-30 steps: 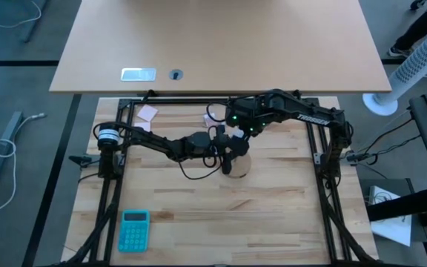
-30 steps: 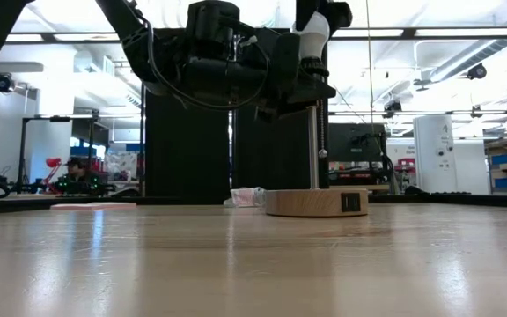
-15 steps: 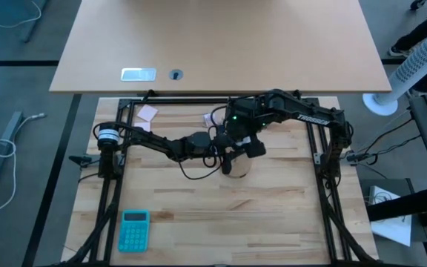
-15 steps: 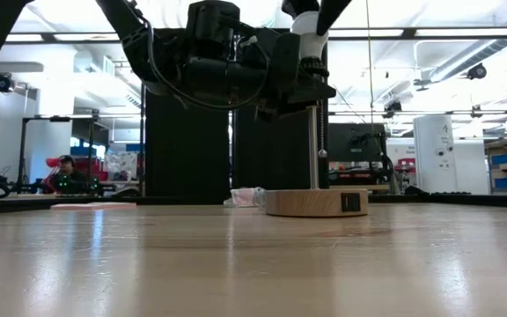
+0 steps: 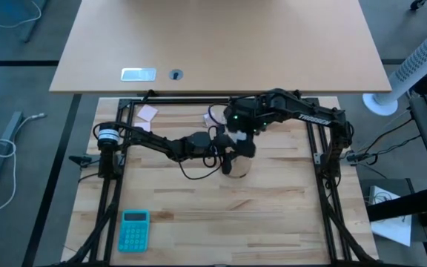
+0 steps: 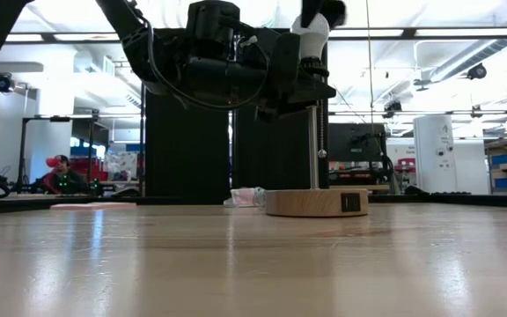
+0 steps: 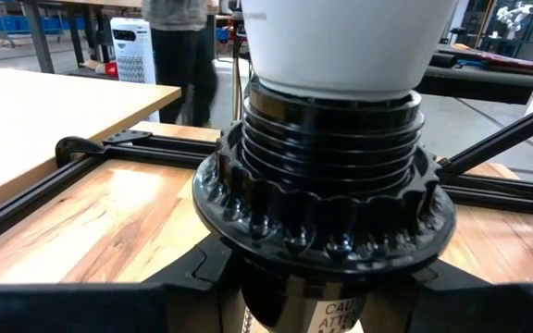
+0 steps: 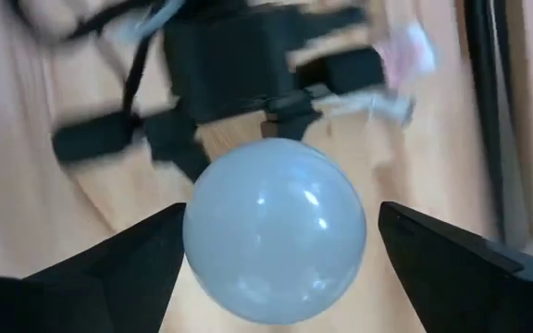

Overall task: Screw lightbulb
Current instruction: Remove the light bulb from the lamp

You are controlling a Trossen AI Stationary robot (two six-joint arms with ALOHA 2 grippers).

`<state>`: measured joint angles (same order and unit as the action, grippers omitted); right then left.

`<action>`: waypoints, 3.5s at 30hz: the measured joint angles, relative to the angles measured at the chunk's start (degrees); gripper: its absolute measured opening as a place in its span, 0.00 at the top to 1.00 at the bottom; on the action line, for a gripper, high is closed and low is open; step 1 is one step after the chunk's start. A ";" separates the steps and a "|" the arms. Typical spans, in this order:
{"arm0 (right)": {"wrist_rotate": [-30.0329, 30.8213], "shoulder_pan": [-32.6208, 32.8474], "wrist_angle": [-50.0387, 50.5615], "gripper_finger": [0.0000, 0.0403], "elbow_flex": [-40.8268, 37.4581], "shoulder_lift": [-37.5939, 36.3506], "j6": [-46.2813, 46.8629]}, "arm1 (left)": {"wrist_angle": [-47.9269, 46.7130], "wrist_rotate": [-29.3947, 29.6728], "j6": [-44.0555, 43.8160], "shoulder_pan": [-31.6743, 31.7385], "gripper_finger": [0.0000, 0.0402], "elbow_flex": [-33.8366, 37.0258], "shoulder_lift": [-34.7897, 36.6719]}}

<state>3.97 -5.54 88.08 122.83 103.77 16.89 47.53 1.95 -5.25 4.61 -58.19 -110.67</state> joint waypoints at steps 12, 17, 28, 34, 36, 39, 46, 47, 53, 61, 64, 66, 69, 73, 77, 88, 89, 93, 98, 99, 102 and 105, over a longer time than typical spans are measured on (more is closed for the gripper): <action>-1.37 -0.11 0.18 0.15 0.00 0.00 27.30 | -0.02 0.26 0.00 0.00 0.65 0.00 0.00; -1.49 -0.11 0.14 0.26 0.00 0.00 30.12 | -0.04 0.29 -0.02 0.00 0.65 0.00 -0.02; -1.70 -0.09 -0.07 0.36 0.00 0.00 21.17 | -0.06 0.25 -0.29 -0.03 0.65 0.00 -0.02; -2.46 -0.07 -0.25 0.33 -0.02 0.00 1.29 | -0.07 -0.26 -0.22 0.00 0.65 0.00 -0.02; -2.75 -0.07 -0.19 0.34 -0.02 0.00 -8.07 | -0.10 -0.88 -0.17 0.01 0.65 0.00 -0.02; -3.59 -0.14 0.08 0.35 -0.07 0.02 -24.65 | -0.14 -0.96 -0.06 0.02 0.65 0.00 -0.02; -2.48 -0.15 0.45 0.31 -0.15 0.11 -46.62 | -0.20 -1.24 -0.10 0.04 0.65 0.02 -0.02; -2.32 -0.14 0.41 0.31 -0.20 0.11 -48.02 | -0.25 -1.26 -0.14 0.05 0.65 0.02 -0.02; -1.96 -0.11 -0.09 0.27 -0.28 0.11 -45.20 | -0.49 -1.37 -0.16 0.06 0.65 0.02 -0.02; -4.65 -0.13 0.01 0.21 0.72 0.09 -13.07 | -1.13 -1.51 -0.01 0.06 0.65 0.00 -0.02; -5.45 -0.15 0.35 0.20 1.14 0.09 -8.02 | -1.19 -1.52 0.04 0.04 0.65 0.00 -0.02; -5.53 -0.15 0.42 0.19 1.25 0.05 -9.43 | -1.20 -1.52 0.04 0.04 0.65 0.00 -0.02; -5.44 -0.13 0.56 0.18 1.22 0.04 -12.47 | -1.20 -1.51 0.04 0.06 0.65 0.00 -0.02; -5.33 -0.10 1.77 0.14 1.22 0.04 -19.31 | -1.22 -1.51 0.04 0.07 0.65 0.00 -0.02; -2.24 0.68 1.94 0.13 1.50 0.02 -27.20 | -1.25 -1.50 0.04 0.08 0.65 0.00 -0.02; -4.20 0.68 1.70 0.13 7.91 -0.22 16.05 | -1.27 -1.25 0.04 0.10 0.65 0.00 -0.02; -3.52 0.68 1.77 0.13 7.93 -0.22 21.55 | -1.27 -1.22 0.04 0.10 0.65 0.00 -0.02; 0.61 0.61 1.94 0.13 7.14 -0.16 37.96 | -1.27 -1.20 0.04 0.10 0.65 0.00 -0.02; 0.58 0.66 1.90 0.13 5.59 0.81 45.11 | -1.27 -1.18 0.04 0.10 0.65 0.00 -0.02; 0.06 0.66 1.92 0.13 5.38 1.04 45.94 | -1.27 -1.16 0.04 0.10 0.65 0.00 -0.02; -0.91 0.76 1.92 0.13 4.90 1.37 47.98 | -1.27 -1.16 0.04 0.10 0.65 0.00 -0.02; -0.43 0.77 1.94 0.13 4.13 1.80 48.42 | -1.27 -1.13 0.04 0.10 0.65 0.00 -0.02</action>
<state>3.54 -4.77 90.02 126.96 105.56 65.30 46.26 0.82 -5.21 4.71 -58.19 -110.69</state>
